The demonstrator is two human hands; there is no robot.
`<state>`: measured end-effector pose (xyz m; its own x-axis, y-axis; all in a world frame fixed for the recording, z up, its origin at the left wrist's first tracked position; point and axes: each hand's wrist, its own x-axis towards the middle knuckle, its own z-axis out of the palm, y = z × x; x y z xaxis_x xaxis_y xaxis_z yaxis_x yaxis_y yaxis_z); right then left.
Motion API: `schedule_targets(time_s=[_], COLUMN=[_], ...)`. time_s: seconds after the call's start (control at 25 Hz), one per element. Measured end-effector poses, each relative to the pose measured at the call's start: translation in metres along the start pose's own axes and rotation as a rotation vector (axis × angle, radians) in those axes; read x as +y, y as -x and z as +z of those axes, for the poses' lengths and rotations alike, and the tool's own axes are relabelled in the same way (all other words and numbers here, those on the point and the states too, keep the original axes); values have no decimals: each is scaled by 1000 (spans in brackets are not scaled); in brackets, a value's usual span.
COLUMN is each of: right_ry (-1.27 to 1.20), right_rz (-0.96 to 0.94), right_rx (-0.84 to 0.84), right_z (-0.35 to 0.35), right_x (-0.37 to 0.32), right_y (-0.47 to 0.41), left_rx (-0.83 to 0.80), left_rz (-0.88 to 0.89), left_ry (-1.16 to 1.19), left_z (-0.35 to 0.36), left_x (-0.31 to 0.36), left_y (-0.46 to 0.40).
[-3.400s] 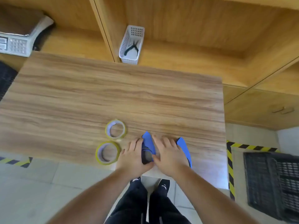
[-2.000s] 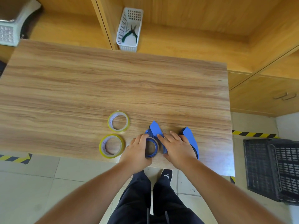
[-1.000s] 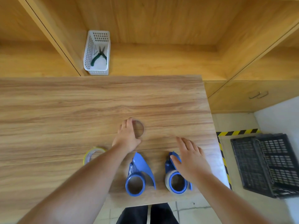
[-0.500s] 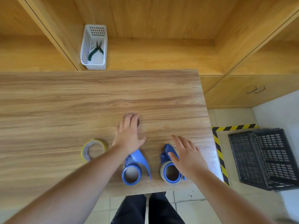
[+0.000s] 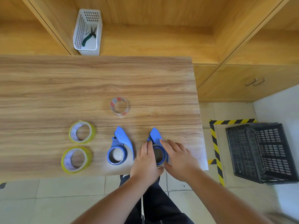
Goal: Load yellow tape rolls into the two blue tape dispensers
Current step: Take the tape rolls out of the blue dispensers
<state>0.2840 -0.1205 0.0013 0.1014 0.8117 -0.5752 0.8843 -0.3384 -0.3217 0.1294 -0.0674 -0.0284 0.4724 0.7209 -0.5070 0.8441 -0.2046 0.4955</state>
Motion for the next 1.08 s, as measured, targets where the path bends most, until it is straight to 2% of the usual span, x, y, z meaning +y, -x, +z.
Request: schedule_targets(time_s=[0.28, 0.64, 1.08], right_ry=[67, 180, 194], right_rz=[-73, -75, -71], right_rx=[30, 6, -4], right_z=[8, -3, -8], right_x=[8, 29, 24], right_y=[-3, -2, -5], left_rx=[-8, -62, 51], left_rz=[5, 92, 161], left_ry=[-127, -97, 1], left_z=[15, 8, -23], left_x=[-2, -17, -5], left_y=[-8, 0, 19])
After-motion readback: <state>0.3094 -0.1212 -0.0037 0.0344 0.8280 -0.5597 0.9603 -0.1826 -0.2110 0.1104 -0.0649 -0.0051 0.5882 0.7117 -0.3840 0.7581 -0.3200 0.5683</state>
